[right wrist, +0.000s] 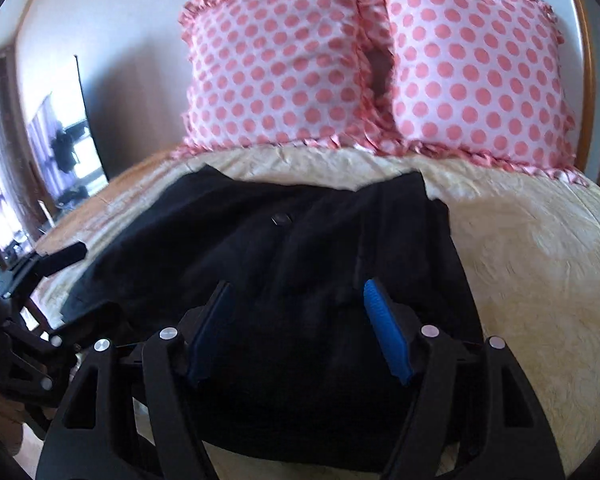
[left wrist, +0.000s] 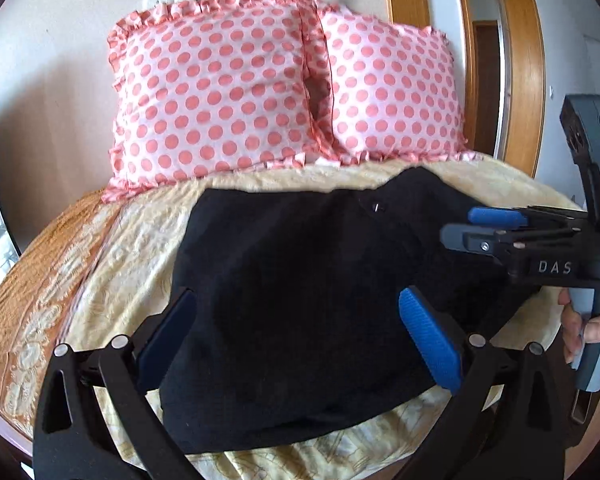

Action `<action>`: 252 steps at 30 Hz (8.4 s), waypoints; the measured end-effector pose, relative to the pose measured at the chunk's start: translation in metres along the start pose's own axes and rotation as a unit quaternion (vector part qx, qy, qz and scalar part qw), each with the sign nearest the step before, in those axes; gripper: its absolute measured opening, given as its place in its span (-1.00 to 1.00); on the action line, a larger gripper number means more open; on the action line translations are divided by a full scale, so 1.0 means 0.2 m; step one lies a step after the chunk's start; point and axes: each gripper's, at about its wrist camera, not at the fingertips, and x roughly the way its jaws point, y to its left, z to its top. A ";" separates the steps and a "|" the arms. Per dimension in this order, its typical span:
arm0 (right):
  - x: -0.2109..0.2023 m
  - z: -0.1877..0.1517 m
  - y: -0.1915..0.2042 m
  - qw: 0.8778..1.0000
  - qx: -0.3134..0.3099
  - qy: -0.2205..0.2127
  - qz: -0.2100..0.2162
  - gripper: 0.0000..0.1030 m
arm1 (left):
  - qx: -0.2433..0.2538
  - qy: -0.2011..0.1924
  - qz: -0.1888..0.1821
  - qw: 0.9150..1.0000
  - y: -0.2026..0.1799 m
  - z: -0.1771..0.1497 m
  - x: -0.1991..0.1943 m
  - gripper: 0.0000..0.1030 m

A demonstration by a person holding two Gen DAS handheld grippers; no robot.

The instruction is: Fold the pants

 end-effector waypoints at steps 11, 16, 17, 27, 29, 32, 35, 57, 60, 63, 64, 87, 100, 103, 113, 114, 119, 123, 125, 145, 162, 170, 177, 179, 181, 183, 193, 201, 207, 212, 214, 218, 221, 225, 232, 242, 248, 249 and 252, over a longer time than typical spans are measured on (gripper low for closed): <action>-0.12 -0.03 -0.02 0.999 0.023 -0.036 -0.014 0.35 | -0.028 -0.005 -0.034 0.999 0.08 0.02 -0.03 0.96; 0.00 0.15 -0.08 0.999 0.042 0.000 -0.002 0.35 | -0.063 0.029 -0.077 0.995 0.17 0.29 0.15 0.96; 0.04 0.17 -0.09 0.999 0.046 0.019 -0.002 0.35 | -0.067 0.046 -0.079 0.994 0.18 0.31 0.20 0.96; 0.19 0.11 -0.11 0.997 0.039 0.069 -0.026 0.43 | -0.157 0.169 -0.107 0.967 0.34 0.26 0.55 0.96; 0.13 0.10 -0.11 0.997 0.048 0.052 -0.020 0.43 | -0.153 0.159 -0.094 0.971 0.33 0.25 0.49 0.96; -0.02 0.05 -0.10 0.999 0.035 0.014 -0.011 0.43 | -0.137 0.122 -0.080 0.980 0.31 0.23 0.32 0.96; -0.11 0.01 -0.07 1.000 0.012 -0.001 -0.024 0.43 | -0.095 0.082 -0.045 0.991 0.26 0.18 0.16 0.96; -0.11 0.10 -0.48 0.979 0.188 0.018 0.071 0.72 | -0.074 0.052 0.055 0.994 0.11 -0.12 0.13 0.97; 0.00 0.14 -0.64 0.960 0.254 0.049 0.110 0.53 | -0.075 0.047 0.053 0.995 0.11 -0.12 0.13 0.97; 0.12 0.13 -0.74 0.933 0.315 0.086 0.150 0.40 | -0.079 0.044 0.045 0.995 0.12 -0.13 0.13 0.97; 0.16 0.14 -0.75 0.931 0.319 0.098 0.151 0.40 | -0.081 0.044 0.042 0.995 0.13 -0.14 0.13 0.97; 0.24 0.18 -0.70 0.945 0.275 0.133 0.116 -0.12 | -0.082 0.039 0.038 0.995 0.12 -0.15 0.13 0.97; 0.25 0.18 -0.69 0.950 0.259 0.134 0.107 -0.11 | -0.082 0.039 0.039 0.995 0.11 -0.16 0.12 0.97; 0.28 0.18 -0.71 0.944 0.276 0.135 0.118 -0.12 | -0.082 0.038 0.039 0.995 0.11 -0.16 0.12 0.97; 0.16 0.31 -0.49 0.968 0.173 0.087 0.158 -0.66 | -0.082 0.038 0.028 0.995 0.12 -0.16 0.11 0.97; 0.16 0.32 -0.48 0.971 0.164 0.089 0.146 -0.66 | -0.085 0.041 0.018 0.995 0.13 -0.15 0.10 0.97; 0.20 0.28 -0.54 0.968 0.186 0.100 0.137 -0.66 | -0.138 0.028 -0.037 0.989 0.31 -0.04 -0.01 0.96; 0.21 0.27 -0.56 0.966 0.195 0.102 0.138 -0.66 | -0.180 0.048 -0.074 0.980 0.53 0.09 0.04 0.96; 0.22 0.26 -0.57 0.965 0.199 0.102 0.139 -0.66 | -0.204 0.097 -0.108 0.968 0.66 0.13 0.17 0.93; 0.28 0.17 -0.69 0.948 0.252 0.107 0.164 -0.61 | -0.229 0.216 -0.130 0.940 0.67 0.13 0.62 -0.30; 0.44 0.56 -0.72 0.949 0.254 0.037 0.185 -0.74 | -0.202 0.098 -0.123 0.967 0.66 0.55 0.68 -0.76; 0.77 0.64 -0.84 0.948 0.285 0.056 0.131 -0.74 | -0.194 0.126 -0.046 0.972 0.71 0.60 1.05 -0.74; 0.78 0.60 -0.80 0.964 0.249 0.085 0.038 -0.38 | -0.203 0.145 -0.020 0.968 0.74 0.50 1.11 -0.07; 0.71 0.61 -0.77 0.973 0.217 0.076 -0.004 -0.37 | -0.196 0.132 0.004 0.972 0.75 0.52 1.03 0.17; 0.57 0.60 -0.75 0.981 0.188 0.040 -0.039 -0.36 | -0.178 0.093 0.025 0.979 0.76 0.55 0.88 0.25; 0.44 0.60 -0.70 0.987 0.156 0.009 -0.046 -0.36 | -0.159 0.063 0.015 0.985 0.70 0.57 0.72 0.46; 0.45 0.40 -0.22 0.994 -0.009 0.103 -0.027 -0.26 | -0.069 0.118 -0.059 0.989 0.16 0.31 0.52 0.83; 0.50 0.35 -0.19 0.992 -0.013 0.113 -0.048 -0.23 | -0.077 0.172 -0.030 0.982 0.15 0.19 0.71 0.96; 0.16 0.26 -0.19 0.997 0.057 0.027 -0.048 0.77 | -0.093 0.151 -0.033 0.984 0.14 0.14 0.42 0.96; -0.02 0.05 -0.08 0.996 0.060 -0.008 -0.070 0.78 | -0.084 0.121 0.021 0.989 0.15 -0.02 0.18 0.96; -0.01 -0.02 -0.04 0.995 0.058 0.010 -0.078 0.78 | -0.087 0.119 0.038 0.988 0.14 -0.07 0.13 0.96; -0.01 -0.11 0.03 0.995 0.056 0.029 -0.076 0.78 | -0.086 0.133 0.040 0.987 0.13 -0.14 0.10 0.96; -0.02 -0.14 0.07 0.995 0.054 0.031 -0.084 0.81 | -0.089 0.138 0.040 0.986 0.13 -0.20 0.08 0.96; -0.01 -0.17 0.09 0.994 0.049 0.036 -0.088 0.84 | -0.073 0.132 0.049 0.987 0.10 -0.22 0.07 0.96; 0.03 -0.19 0.12 0.993 0.034 0.046 -0.099 0.93 | -0.053 0.115 0.067 0.990 0.05 -0.24 0.07 0.97; 0.03 -0.23 0.15 0.991 0.026 0.029 -0.126 0.97 | -0.058 0.091 0.076 0.991 0.04 -0.26 0.05 0.97; 0.02 -0.23 0.14 0.991 0.025 0.024 -0.126 0.97 | -0.064 0.085 0.084 0.991 0.03 -0.27 0.06 0.97; 0.02 -0.23 0.14 0.991 0.025 0.024 -0.126 0.97 | -0.064 0.083 0.085 0.991 0.03 -0.27 0.06 0.97; 0.02 -0.23 0.14 0.991 0.025 0.024 -0.126 0.97 | -0.064 0.081 0.086 0.991 0.03 -0.27 0.06 0.97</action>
